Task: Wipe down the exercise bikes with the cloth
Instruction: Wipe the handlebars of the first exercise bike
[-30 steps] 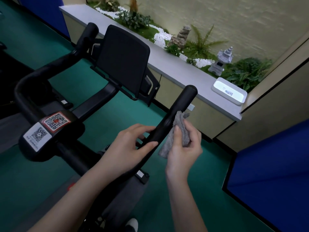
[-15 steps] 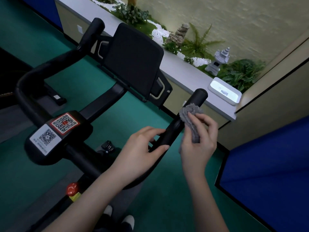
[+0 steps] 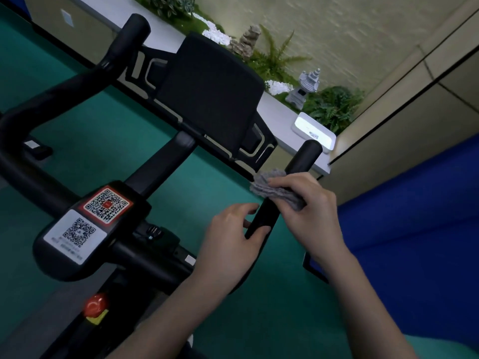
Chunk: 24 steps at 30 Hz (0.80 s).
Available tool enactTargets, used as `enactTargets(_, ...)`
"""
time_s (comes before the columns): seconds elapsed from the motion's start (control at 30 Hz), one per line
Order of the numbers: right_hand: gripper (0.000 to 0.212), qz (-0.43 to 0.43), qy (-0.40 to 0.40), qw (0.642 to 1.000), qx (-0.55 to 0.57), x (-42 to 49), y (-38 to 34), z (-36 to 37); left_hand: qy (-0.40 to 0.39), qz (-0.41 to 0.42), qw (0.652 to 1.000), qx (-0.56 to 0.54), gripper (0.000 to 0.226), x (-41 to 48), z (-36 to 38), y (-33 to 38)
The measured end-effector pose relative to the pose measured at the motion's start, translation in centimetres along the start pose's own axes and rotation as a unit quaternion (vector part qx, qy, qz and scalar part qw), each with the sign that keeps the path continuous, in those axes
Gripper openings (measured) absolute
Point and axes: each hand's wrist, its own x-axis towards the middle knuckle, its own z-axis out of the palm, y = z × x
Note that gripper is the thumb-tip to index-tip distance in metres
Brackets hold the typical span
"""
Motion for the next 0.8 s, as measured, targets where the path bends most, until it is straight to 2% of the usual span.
enactTargets(0.13, 0.021, 0.037, -0.112, 0.992, -0.045, 1.6, -1.0, 0.2, 0.014, -0.018, 1.0, -0.019, 0.035, -0.3, -0.3, -0.1)
enactTargets(0.3, 0.019, 0.09, -0.188, 0.974, -0.085, 2.9, -2.0, 0.1, -0.003, -0.019, 1.0, -0.012, 0.024, -0.3, -0.5, -0.1)
enactTargets(0.47, 0.024, 0.065, -0.239, 0.96, -0.133, 3.2, -2.2, 0.8, -0.005, -0.021, 0.999, -0.026, 0.025, -0.1, -0.6, 0.0)
enactTargets(0.57, 0.029, 0.043, -0.228, 0.96, -0.159, 3.1, -1.8, 1.3, -0.007, -0.022, 0.999, -0.028, 0.026, -0.1, -0.5, -0.1)
enactTargets(0.8, 0.038, -0.02, -0.122, 0.972, -0.198, 3.5, -0.6, 1.1, -0.009, -0.025, 0.999, -0.029, 0.026, -0.2, -0.5, -0.1)
